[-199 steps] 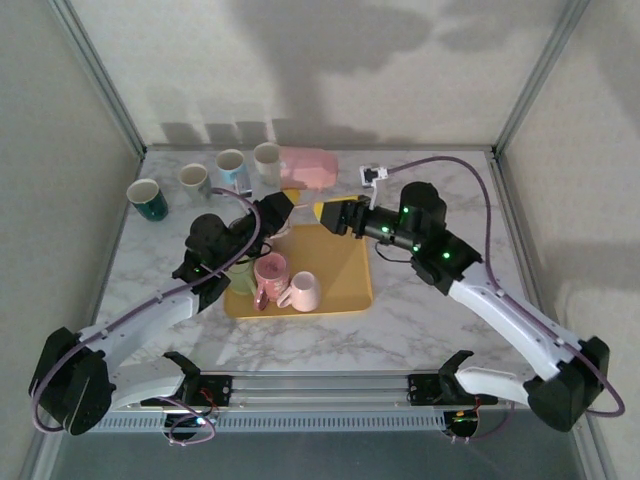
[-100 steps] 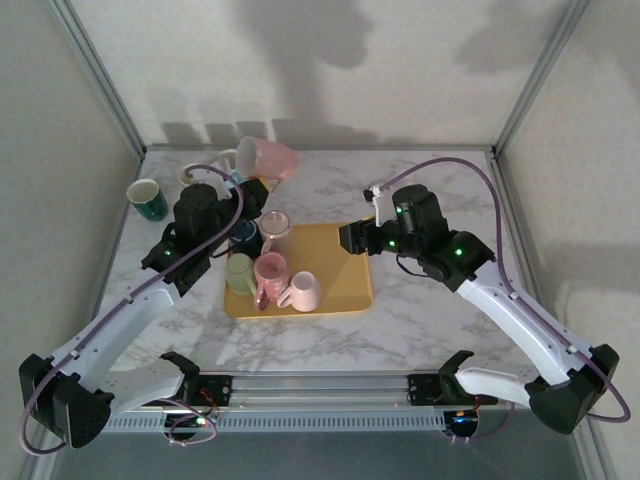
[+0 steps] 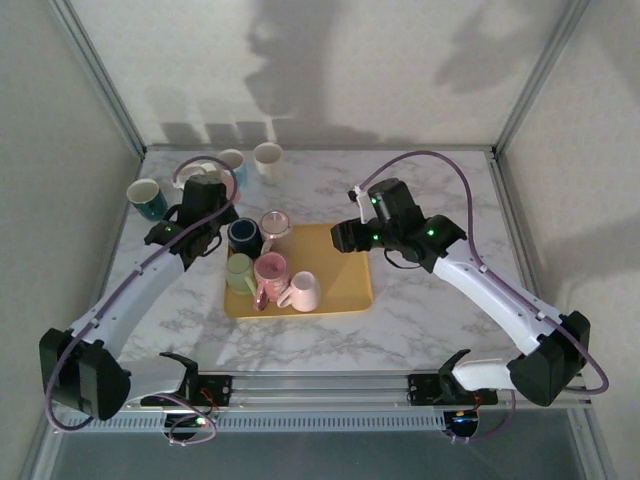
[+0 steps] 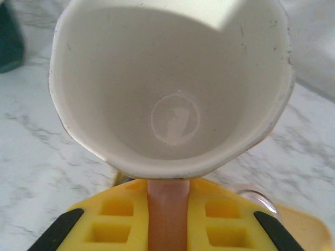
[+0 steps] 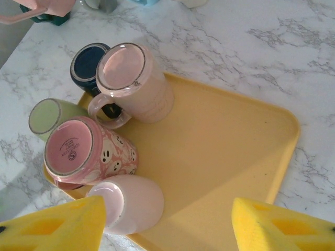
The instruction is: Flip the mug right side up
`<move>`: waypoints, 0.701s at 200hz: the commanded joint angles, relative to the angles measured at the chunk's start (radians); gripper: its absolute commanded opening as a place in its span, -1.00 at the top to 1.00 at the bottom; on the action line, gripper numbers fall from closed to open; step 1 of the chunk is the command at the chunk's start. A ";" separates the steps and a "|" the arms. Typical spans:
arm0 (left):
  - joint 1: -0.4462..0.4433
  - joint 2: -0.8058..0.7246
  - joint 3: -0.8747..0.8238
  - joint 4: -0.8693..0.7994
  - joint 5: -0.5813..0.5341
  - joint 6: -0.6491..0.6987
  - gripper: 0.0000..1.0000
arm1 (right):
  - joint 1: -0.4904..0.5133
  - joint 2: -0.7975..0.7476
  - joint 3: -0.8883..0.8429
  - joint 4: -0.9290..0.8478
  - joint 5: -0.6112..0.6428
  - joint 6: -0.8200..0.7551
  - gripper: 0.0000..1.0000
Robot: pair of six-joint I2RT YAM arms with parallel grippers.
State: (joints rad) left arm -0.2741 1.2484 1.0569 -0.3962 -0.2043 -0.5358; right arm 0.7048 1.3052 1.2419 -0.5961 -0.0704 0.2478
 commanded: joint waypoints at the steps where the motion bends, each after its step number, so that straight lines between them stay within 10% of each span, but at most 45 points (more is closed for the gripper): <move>1: 0.047 0.023 0.058 0.051 -0.032 0.075 1.00 | -0.004 0.011 0.033 0.001 0.020 0.008 -0.32; 140: 0.129 0.276 0.095 0.141 0.017 0.313 1.00 | -0.022 0.046 0.000 0.036 -0.009 -0.004 -0.34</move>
State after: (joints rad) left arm -0.1471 1.5166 1.0828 -0.3603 -0.1864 -0.2726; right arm 0.6949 1.3518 1.2434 -0.5869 -0.0750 0.2493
